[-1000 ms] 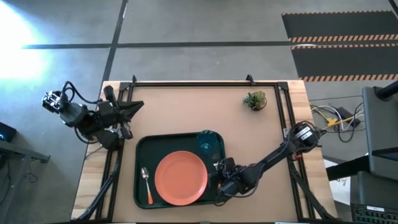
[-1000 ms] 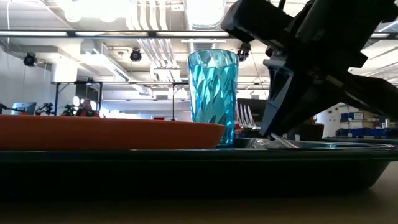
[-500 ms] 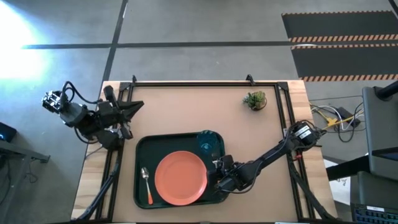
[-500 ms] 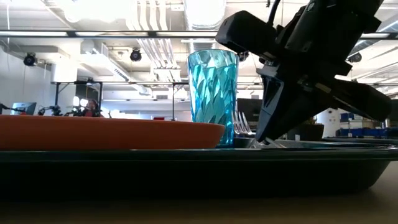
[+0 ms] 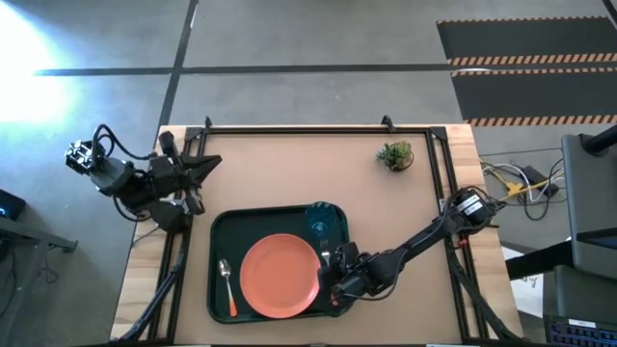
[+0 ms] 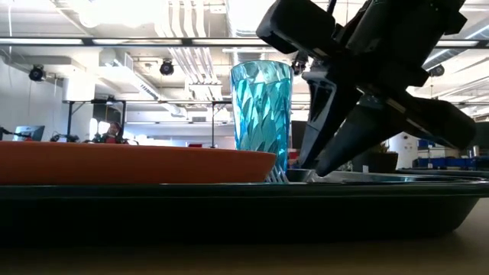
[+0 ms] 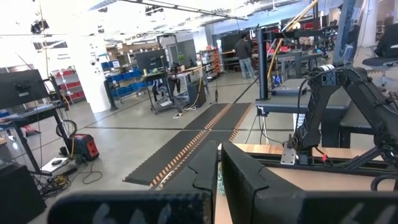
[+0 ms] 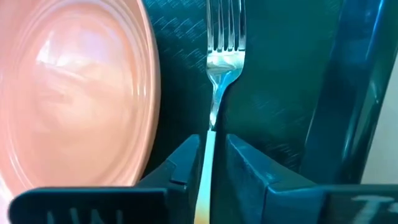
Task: Pick and place plate/cup/fork/spoon on tray
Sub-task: Put the orange fork on the dark green tray, then move the dark green tray to the center of the table
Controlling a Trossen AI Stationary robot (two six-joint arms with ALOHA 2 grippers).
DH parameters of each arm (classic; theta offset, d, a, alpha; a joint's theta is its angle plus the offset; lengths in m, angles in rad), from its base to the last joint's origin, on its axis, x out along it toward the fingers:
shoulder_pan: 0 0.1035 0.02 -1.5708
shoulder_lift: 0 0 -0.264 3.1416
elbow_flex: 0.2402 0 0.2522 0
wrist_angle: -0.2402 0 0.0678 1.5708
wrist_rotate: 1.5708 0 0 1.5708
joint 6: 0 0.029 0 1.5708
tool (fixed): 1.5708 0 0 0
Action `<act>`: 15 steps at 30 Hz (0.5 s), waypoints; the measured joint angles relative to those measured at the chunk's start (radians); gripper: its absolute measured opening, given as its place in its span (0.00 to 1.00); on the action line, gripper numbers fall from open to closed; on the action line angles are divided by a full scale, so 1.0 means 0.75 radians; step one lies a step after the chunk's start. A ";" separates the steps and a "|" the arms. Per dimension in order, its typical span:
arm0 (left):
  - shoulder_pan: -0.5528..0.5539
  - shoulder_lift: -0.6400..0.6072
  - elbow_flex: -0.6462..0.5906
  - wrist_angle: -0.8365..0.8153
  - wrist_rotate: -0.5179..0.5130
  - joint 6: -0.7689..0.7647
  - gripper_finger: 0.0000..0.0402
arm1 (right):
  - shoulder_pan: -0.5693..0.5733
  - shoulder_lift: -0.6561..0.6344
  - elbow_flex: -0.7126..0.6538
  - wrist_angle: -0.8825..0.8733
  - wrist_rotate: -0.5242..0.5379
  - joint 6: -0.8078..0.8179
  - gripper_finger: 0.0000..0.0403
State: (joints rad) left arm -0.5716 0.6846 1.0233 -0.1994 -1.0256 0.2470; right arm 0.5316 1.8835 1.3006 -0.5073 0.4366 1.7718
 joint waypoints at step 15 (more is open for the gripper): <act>0.000 0.000 0.000 0.000 0.000 0.001 0.01 | 0.001 -0.016 0.003 -0.215 -0.204 -0.025 0.20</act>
State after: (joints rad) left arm -0.5716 0.6846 1.0233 -0.1993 -1.0256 0.2474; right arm 0.5320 1.8716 1.3025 -0.6684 0.2838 1.7531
